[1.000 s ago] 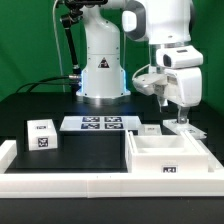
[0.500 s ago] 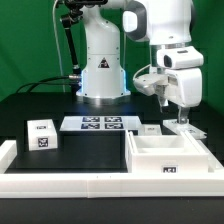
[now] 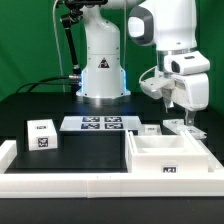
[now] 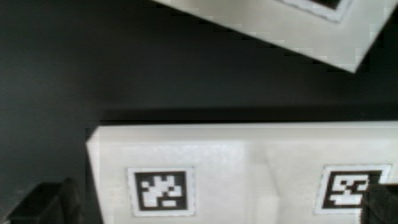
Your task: Assemble cabinet
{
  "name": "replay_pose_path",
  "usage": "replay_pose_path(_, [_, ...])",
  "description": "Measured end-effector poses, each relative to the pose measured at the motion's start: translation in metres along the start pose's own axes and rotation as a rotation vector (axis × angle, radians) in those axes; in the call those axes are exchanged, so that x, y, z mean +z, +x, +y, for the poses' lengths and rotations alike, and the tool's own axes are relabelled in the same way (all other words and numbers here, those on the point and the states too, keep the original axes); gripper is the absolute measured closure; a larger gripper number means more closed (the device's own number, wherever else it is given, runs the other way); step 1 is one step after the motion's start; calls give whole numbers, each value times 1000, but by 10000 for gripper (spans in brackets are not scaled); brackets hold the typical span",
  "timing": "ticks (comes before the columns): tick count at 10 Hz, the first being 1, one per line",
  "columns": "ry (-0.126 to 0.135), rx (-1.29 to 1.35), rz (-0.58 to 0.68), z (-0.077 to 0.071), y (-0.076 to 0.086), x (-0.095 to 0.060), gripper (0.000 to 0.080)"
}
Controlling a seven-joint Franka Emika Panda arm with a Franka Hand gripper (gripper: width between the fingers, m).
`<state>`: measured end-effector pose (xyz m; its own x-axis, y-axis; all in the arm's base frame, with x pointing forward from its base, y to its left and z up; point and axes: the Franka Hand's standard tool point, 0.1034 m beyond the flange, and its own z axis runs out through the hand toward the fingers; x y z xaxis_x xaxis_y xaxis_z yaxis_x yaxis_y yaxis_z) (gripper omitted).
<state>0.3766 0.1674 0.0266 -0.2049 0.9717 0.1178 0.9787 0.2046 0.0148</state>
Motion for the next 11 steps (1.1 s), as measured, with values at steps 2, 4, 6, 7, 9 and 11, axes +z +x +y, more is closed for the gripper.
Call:
replay_pose_path(2, [6, 12, 10, -4, 6, 6, 2])
replay_pose_path(4, [17, 21, 13, -8, 7, 11, 2])
replay_pose_path(6, [24, 24, 15, -10, 6, 13, 264])
replay_pose_path(7, [24, 25, 15, -10, 6, 13, 400])
replay_pose_path(9, [24, 27, 15, -9, 6, 13, 574])
replay_pose_path(11, [24, 30, 14, -9, 4, 13, 734])
